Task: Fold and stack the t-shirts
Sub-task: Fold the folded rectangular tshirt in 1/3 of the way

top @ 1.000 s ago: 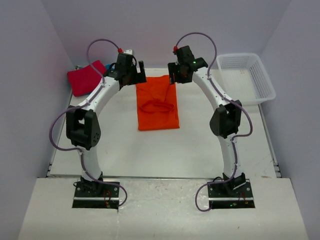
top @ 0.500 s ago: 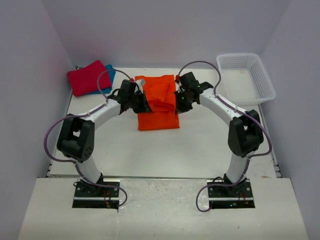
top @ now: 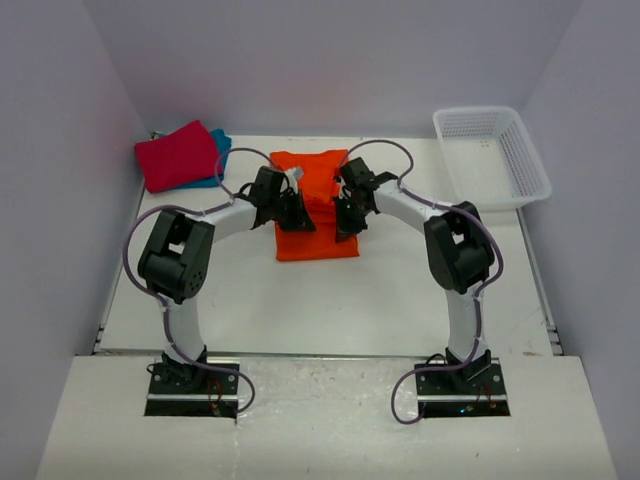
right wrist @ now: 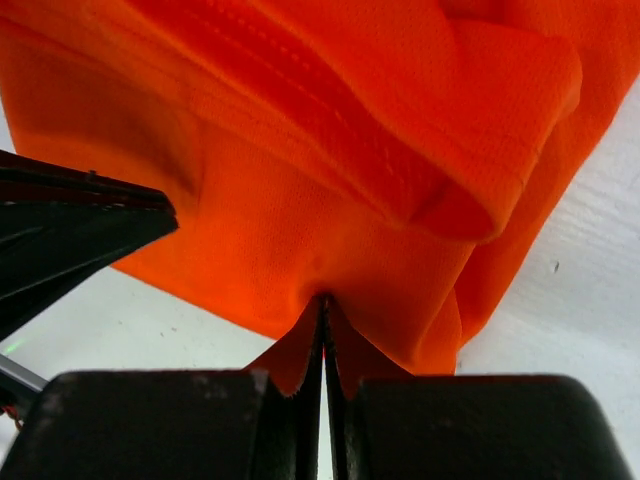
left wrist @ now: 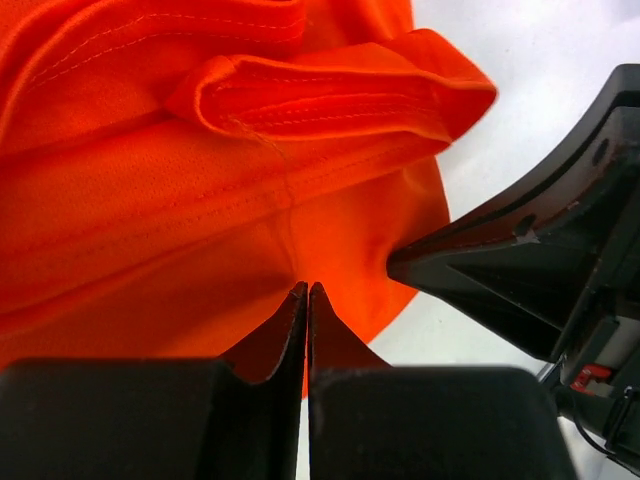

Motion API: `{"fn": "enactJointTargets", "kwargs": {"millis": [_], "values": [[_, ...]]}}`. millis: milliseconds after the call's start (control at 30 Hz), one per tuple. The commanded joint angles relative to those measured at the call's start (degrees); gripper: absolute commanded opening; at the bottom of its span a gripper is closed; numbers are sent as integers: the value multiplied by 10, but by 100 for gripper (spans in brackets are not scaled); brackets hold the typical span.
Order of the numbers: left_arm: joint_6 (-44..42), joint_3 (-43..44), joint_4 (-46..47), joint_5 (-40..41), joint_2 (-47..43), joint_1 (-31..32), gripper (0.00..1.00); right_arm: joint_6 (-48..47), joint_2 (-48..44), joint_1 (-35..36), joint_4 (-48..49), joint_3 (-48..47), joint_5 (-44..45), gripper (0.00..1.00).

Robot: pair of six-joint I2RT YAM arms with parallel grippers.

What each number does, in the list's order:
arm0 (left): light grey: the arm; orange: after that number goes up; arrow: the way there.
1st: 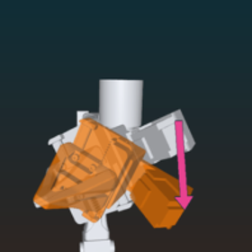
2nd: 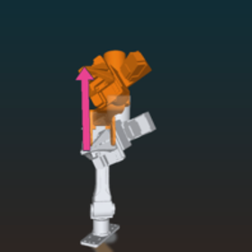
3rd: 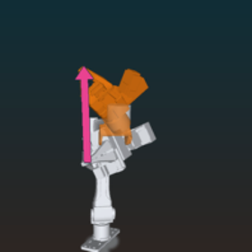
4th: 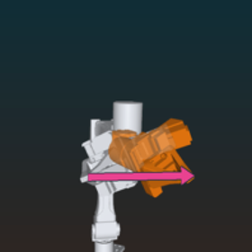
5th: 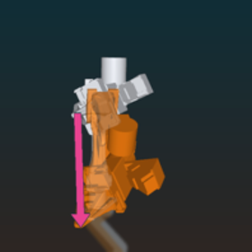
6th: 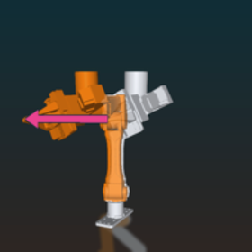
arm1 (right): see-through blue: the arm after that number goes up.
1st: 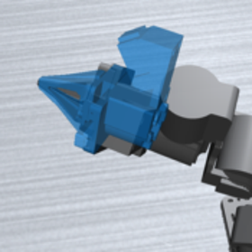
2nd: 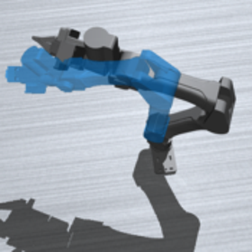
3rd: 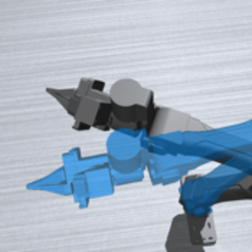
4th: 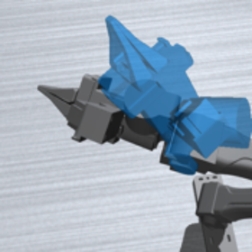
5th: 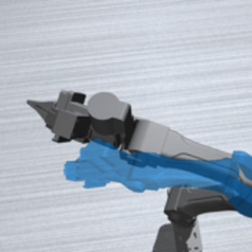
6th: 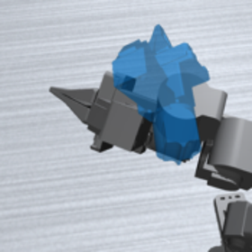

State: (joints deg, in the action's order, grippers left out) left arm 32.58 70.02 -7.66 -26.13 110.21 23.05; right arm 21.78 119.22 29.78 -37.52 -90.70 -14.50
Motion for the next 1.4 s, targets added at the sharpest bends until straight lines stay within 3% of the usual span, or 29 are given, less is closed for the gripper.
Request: {"fn": "enactJointTargets", "kwargs": {"millis": [0, 367, 733, 900, 1000, 1067, 1133, 1200, 1367], "values": [[11, 33, 32, -20, 25, 6, 0, 5, 15, 0, 15, -32, -5, 0], [5, 86, 34, -12, 84, 7, 0, 10, 37, -1, 14, -35, 4, 0], [-19, 216, -7, -2, 166, -3, 0, 7, 27, 0, 10, -17, 12, 0], [-79, 392, -82, 16, 239, -24, 0, 12, 26, 2, 9, -12, 11, 0], [-121, 526, -174, 65, 284, -50, 0, 12, 16, 2, 5, -8, 12, 0], [-125, 556, -197, 57, 277, -77, 0, 7, 5, 5, 2, -6, 15, 0], [-124, 533, -180, 45, 244, -99, 0, 3, -1, 4, 1, -4, 20, 0], [-124, 464, -161, 61, 168, -106, 0, 1, -6, 5, 1, -3, 25, 0], [-89, 284, -114, 13, 32, -95, 0, -2, 9, 4, -2, -26, 26, 0]]}}
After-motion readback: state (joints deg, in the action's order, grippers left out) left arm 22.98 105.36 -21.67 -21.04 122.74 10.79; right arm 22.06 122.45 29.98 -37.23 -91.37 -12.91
